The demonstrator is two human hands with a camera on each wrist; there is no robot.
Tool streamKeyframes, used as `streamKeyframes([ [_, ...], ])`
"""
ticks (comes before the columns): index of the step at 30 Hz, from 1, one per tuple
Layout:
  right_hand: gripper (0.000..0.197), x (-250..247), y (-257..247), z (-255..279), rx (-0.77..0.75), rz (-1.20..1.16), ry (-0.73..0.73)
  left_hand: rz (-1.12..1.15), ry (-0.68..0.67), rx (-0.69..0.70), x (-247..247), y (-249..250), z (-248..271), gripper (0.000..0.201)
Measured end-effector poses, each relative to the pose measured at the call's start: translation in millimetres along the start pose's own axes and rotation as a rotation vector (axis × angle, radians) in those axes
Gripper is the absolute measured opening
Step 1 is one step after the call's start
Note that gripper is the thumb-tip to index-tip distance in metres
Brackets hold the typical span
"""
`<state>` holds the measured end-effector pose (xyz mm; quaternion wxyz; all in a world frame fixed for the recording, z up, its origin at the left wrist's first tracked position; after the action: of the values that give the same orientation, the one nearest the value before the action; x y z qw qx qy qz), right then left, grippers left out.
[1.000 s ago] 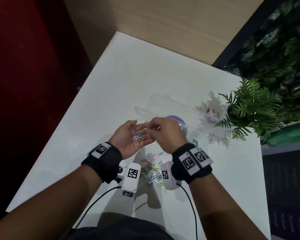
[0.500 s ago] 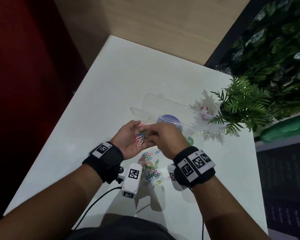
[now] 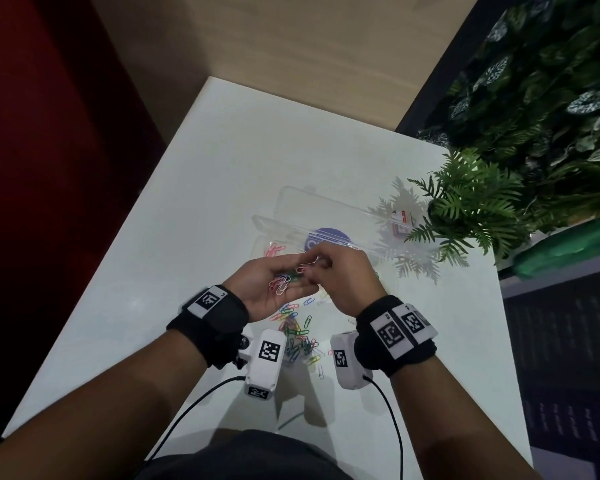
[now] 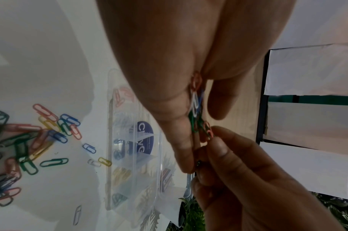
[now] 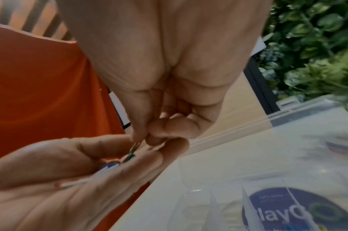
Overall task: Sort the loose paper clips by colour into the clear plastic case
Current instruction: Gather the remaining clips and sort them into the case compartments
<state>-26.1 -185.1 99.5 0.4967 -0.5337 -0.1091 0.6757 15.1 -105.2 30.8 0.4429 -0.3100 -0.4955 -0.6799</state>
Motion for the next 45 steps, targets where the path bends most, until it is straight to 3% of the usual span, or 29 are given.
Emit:
streamKeyframes([
  [10,0.008,-17.1,12.9,11.1,-0.020,-0.219,0.065,-0.093,0.028,-0.018,8.8,-4.0,2.9,0.031],
  [20,0.011,-24.3,22.5,15.0,0.005,-0.190,0.100,-0.169,0.107,-0.017,5.0,-5.5,1.8,0.017],
  [29,0.021,-28.3,25.5,26.7,0.019,-0.413,0.112,-0.098,0.162,0.005,2.6,-2.7,0.9,0.024],
  [36,0.025,-11.9,0.3,28.5,-0.050,-0.219,0.063,0.010,0.158,0.014,11.4,-0.2,-2.6,0.052],
  [41,0.018,14.2,-28.7,25.7,-0.095,0.297,-0.083,-0.012,0.218,-0.021,11.3,-1.9,-0.1,0.059],
  [45,0.018,31.9,-34.5,19.8,-0.103,0.483,-0.105,-0.008,0.247,-0.026,9.2,-3.9,0.1,0.064],
])
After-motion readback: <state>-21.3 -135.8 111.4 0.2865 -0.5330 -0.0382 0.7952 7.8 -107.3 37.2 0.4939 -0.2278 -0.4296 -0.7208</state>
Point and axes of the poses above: each hand's wrist, its own z-axis away from the middle knuckle, its own x-axis out of the palm, y = z × x, the point moved 9 cm from there along -z, towards the middle knuckle, and after that the axes turned 12 degrees about -y, right-handed, at the moved point
